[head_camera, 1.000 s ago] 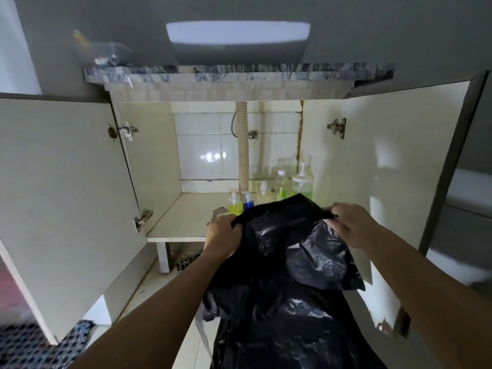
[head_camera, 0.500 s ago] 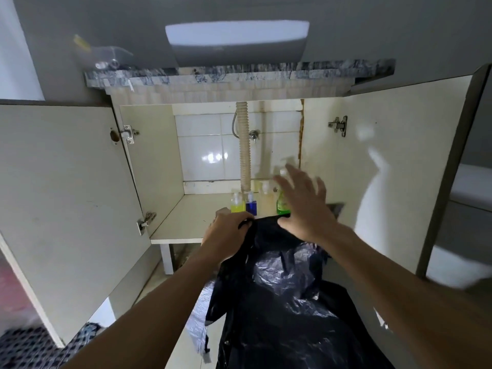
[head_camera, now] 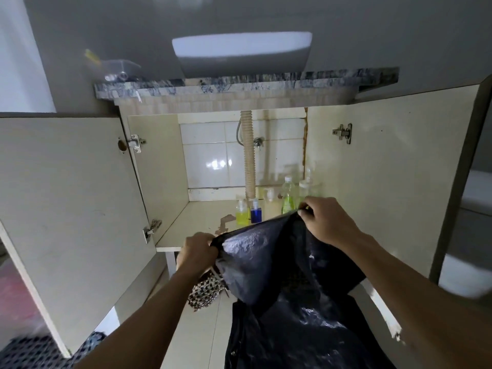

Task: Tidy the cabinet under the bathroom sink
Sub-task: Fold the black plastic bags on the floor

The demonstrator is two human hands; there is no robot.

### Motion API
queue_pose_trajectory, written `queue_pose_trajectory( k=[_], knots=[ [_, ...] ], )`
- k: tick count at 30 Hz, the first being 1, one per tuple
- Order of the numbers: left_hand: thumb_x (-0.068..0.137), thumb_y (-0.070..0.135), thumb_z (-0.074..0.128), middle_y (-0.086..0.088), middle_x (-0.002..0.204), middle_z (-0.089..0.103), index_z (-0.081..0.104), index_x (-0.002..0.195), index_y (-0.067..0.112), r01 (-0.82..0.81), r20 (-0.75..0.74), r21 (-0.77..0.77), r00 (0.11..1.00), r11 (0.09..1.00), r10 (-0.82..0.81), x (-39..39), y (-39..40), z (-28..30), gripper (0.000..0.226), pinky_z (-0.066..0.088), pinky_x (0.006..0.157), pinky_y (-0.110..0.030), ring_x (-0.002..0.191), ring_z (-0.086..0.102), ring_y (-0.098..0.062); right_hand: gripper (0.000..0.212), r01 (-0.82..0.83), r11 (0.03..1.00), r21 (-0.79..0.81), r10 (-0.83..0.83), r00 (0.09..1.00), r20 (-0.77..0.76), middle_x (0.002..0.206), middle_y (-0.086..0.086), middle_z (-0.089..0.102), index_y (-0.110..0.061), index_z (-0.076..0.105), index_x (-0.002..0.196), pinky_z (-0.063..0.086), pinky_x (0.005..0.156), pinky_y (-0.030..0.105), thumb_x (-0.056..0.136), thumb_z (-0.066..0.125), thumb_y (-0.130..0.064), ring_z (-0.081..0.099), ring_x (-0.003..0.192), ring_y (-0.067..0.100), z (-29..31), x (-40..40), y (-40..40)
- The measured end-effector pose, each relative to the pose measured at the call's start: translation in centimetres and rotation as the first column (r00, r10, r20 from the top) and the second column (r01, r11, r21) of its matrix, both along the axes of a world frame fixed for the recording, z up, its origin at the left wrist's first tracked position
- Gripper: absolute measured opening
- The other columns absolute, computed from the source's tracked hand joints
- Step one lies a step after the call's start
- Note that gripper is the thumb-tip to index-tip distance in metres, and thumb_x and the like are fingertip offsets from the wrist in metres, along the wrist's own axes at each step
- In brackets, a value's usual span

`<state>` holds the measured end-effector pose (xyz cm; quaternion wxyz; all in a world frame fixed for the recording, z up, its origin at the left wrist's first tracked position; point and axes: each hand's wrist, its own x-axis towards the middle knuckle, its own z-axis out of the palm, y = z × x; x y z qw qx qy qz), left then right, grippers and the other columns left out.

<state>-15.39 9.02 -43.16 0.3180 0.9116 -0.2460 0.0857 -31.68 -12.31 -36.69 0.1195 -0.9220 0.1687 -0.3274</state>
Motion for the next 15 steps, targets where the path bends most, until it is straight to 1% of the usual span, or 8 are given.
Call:
queue_pose_trajectory(
  k=[3, 5, 8, 10, 11, 13, 14, 15],
  knots=[
    [0.083, 0.011, 0.058, -0.002, 0.088, 0.074, 0.074, 0.091, 0.024, -0.009, 0.018, -0.171, 1.0, 0.985, 0.013, -0.2, -0.3, 2.0, 0.022, 0.057, 0.07, -0.031, 0.076, 0.067, -0.021, 0.016, 0.215, 0.975, -0.058, -0.223, 0.949, -0.222, 0.093, 0.011, 0.06, -0.013, 0.045, 0.082, 0.038, 0.074, 0.033, 0.094, 0.047, -0.022, 0.061, 0.093, 0.034, -0.2, -0.6, -0.8],
    [0.082, 0.009, 0.057, -0.001, 0.094, 0.073, 0.073, 0.098, 0.022, -0.001, 0.074, -0.276, 0.997, 0.961, 0.023, -1.3, -0.8, 3.8, 0.027, 0.054, 0.081, -0.031, 0.085, 0.065, -0.02, 0.012, 0.25, 0.964, -0.094, -0.267, 0.888, -0.374, 0.112, 0.009, 0.058, -0.015, 0.048, 0.096, 0.036, 0.09, 0.039, 0.091, 0.052, -0.025, 0.056, 0.106, 0.029, 0.2, -0.9, -0.7],
    [0.08, 0.005, 0.058, 0.002, 0.09, 0.072, 0.073, 0.095, 0.022, 0.126, 0.195, -0.289, 0.978, 0.949, -0.07, -4.4, -1.9, 5.7, 0.027, 0.052, 0.082, -0.029, 0.084, 0.064, -0.017, 0.075, 0.051, 0.997, 0.054, -0.018, 0.874, -0.486, 0.134, 0.006, 0.048, -0.016, 0.038, 0.134, 0.039, 0.098, 0.039, 0.075, 0.072, -0.047, 0.049, 0.118, 0.023, 0.3, -0.6, 0.9],
    [0.079, 0.004, 0.061, 0.001, 0.09, 0.072, 0.072, 0.092, 0.022, 0.208, 0.223, -0.257, 0.963, 0.944, -0.151, -6.4, -2.7, 6.2, 0.025, 0.056, 0.082, -0.035, 0.083, 0.064, -0.018, 0.094, -0.085, 0.967, 0.241, 0.2, 0.838, -0.507, 0.141, 0.007, 0.045, -0.021, 0.029, 0.143, 0.042, 0.102, 0.041, 0.068, 0.074, -0.057, 0.05, 0.122, 0.024, 0.0, 0.1, 3.3],
    [0.077, 0.004, 0.062, 0.0, 0.092, 0.072, 0.072, 0.094, 0.022, 0.239, 0.224, -0.244, 0.957, 0.94, -0.185, -7.1, -3.1, 6.3, 0.026, 0.056, 0.084, -0.038, 0.085, 0.064, -0.019, 0.087, -0.121, 0.95, 0.289, 0.258, 0.826, -0.502, 0.136, 0.006, 0.052, -0.024, 0.033, 0.141, 0.045, 0.1, 0.04, 0.071, 0.072, -0.057, 0.054, 0.119, 0.024, -0.1, 0.5, 4.4],
    [0.075, 0.006, 0.066, -0.002, 0.1, 0.072, 0.069, 0.104, 0.021, 0.294, 0.229, -0.213, 0.942, 0.932, -0.244, -8.0, -3.6, 6.5, 0.034, 0.052, 0.092, -0.042, 0.093, 0.064, -0.021, 0.036, -0.168, 0.929, 0.33, 0.306, 0.85, -0.429, 0.1, 0.004, 0.066, -0.025, 0.054, 0.116, 0.052, 0.075, 0.027, 0.086, 0.062, -0.041, 0.064, 0.088, 0.018, -0.3, 1.6, 5.3],
    [0.075, 0.009, 0.068, -0.002, 0.104, 0.072, 0.066, 0.111, 0.022, 0.324, 0.231, -0.199, 0.933, 0.925, -0.277, -8.0, -3.7, 6.6, 0.038, 0.049, 0.096, -0.044, 0.096, 0.064, -0.02, 0.012, -0.162, 0.934, 0.317, 0.279, 0.887, -0.367, 0.08, 0.002, 0.062, -0.022, 0.057, 0.102, 0.046, 0.057, 0.021, 0.092, 0.055, -0.029, 0.06, 0.069, 0.015, -0.2, 2.0, 5.2],
    [0.076, 0.015, 0.07, -0.002, 0.107, 0.071, 0.062, 0.117, 0.022, 0.362, 0.225, -0.192, 0.921, 0.912, -0.318, -7.9, -3.7, 6.6, 0.042, 0.047, 0.098, -0.046, 0.098, 0.064, -0.02, 0.008, -0.152, 0.942, 0.299, 0.246, 0.919, -0.308, 0.069, 0.001, 0.057, -0.019, 0.058, 0.096, 0.038, 0.047, 0.019, 0.095, 0.05, -0.02, 0.053, 0.055, 0.012, -0.2, 2.3, 4.7]
  ],
)
